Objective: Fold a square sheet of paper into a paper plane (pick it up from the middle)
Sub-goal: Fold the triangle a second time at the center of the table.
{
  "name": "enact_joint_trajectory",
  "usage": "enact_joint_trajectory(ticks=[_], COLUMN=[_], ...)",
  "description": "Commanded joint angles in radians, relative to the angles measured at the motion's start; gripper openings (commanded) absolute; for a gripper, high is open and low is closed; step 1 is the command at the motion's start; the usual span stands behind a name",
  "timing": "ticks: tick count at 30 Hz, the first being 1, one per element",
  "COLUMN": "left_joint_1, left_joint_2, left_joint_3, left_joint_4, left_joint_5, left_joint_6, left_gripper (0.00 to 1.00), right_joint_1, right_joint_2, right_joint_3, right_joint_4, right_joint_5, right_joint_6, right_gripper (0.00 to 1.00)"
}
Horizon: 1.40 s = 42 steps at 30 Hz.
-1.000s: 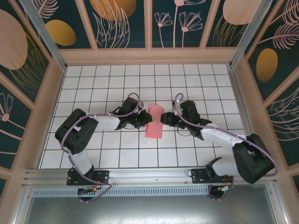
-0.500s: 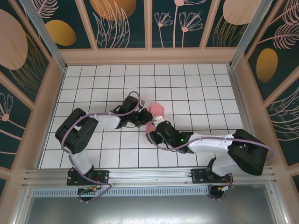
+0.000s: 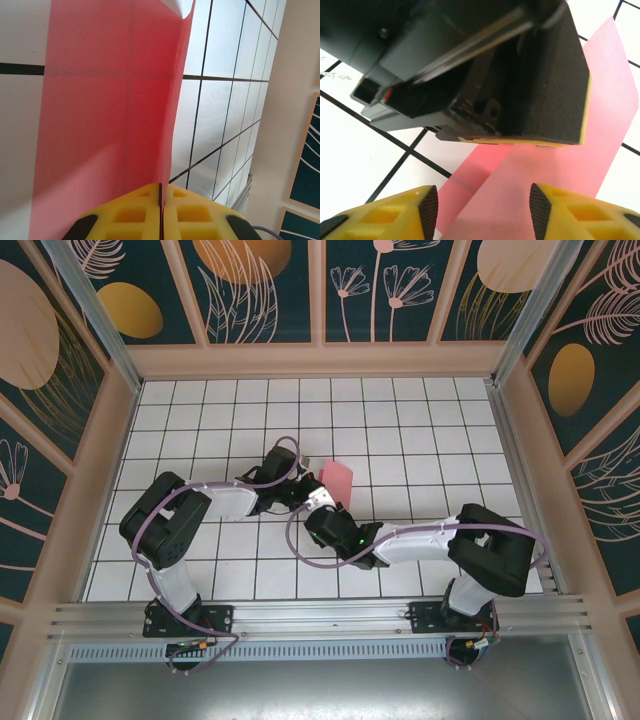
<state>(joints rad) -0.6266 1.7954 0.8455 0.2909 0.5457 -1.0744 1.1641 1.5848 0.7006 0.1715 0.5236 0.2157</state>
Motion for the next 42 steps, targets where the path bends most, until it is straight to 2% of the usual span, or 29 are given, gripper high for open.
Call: enact_joint_trajectory(ticks=[1, 5, 11, 15, 18, 20, 22, 25, 30, 33, 36, 42], left_joint_1=[0.006, 0.007, 0.007, 0.007, 0.006, 0.006, 0.006, 0.007, 0.007, 0.007, 0.001, -0.022], left_joint_2=[0.016, 0.014, -0.001, -0.032, -0.076, -0.140, -0.173, -0.213, -0.262, -0.234, -0.228, -0.202], left_joint_3=[0.018, 0.019, 0.023, 0.027, 0.021, 0.012, 0.001, -0.034, -0.110, -0.101, -0.131, -0.233], left_joint_4=[-0.009, -0.013, -0.051, -0.108, -0.173, -0.237, -0.292, -0.323, -0.241, -0.203, -0.093, 0.090], left_joint_5=[0.019, 0.016, -0.011, -0.075, -0.186, -0.286, -0.357, -0.413, -0.377, -0.309, -0.208, -0.168], left_joint_6=[0.020, 0.023, 0.037, 0.047, 0.049, 0.051, 0.052, 0.033, 0.005, 0.011, -0.013, -0.158], left_gripper=[0.08, 0.08, 0.11, 0.20, 0.24, 0.38, 0.38, 0.41, 0.41, 0.41, 0.39, 0.18], right_joint_1=[0.006, 0.007, -0.016, -0.053, -0.107, -0.154, -0.221, -0.272, -0.296, -0.301, -0.319, -0.331], right_joint_2=[-0.011, -0.031, -0.075, -0.117, -0.151, -0.180, -0.202, -0.218, -0.212, -0.217, -0.214, -0.188], right_joint_3=[0.020, 0.014, -0.006, -0.036, -0.073, -0.105, -0.150, -0.180, -0.169, -0.169, -0.171, -0.173], right_joint_4=[-0.029, -0.037, -0.050, -0.037, -0.008, 0.037, 0.113, 0.171, 0.155, 0.148, 0.158, 0.174], right_joint_5=[0.049, 0.041, -0.003, -0.082, -0.189, -0.299, -0.475, -0.589, -0.631, -0.621, -0.655, -0.657], right_joint_6=[0.003, 0.014, 0.043, 0.060, 0.080, 0.106, 0.134, 0.171, 0.164, 0.162, 0.182, 0.251], right_gripper=[0.46, 0.27, 0.09, 0.01, 0.00, 0.00, 0.00, 0.00, 0.00, 0.00, 0.00, 0.00])
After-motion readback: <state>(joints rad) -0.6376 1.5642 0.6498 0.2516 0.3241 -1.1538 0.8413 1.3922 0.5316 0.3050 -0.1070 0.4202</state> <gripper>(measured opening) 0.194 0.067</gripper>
